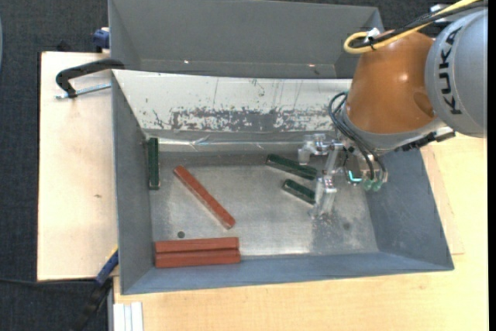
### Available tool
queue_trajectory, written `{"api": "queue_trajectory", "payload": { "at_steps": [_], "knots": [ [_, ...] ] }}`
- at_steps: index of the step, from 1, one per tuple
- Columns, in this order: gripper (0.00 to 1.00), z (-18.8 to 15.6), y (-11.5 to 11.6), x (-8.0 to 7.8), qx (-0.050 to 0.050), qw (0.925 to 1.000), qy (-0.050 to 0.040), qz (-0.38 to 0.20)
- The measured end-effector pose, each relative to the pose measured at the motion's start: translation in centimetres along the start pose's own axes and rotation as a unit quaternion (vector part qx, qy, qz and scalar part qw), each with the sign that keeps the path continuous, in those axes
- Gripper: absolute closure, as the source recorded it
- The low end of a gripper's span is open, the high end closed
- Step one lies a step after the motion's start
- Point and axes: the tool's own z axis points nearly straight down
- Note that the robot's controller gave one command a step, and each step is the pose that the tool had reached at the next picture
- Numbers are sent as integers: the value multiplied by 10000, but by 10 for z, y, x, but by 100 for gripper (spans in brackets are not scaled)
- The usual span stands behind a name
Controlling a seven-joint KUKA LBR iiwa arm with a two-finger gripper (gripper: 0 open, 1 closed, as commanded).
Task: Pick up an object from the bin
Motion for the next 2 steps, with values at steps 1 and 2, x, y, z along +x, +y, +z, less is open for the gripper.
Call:
{"api": "queue_trajectory", "payload": {
  "at_steps": [1, 2],
  "knots": [
    [0, -4, 0, -2, 2, 10000, -40, -1],
    [0, -3, 0, -2, 3, 10000, -44, 11]
  ]
}}
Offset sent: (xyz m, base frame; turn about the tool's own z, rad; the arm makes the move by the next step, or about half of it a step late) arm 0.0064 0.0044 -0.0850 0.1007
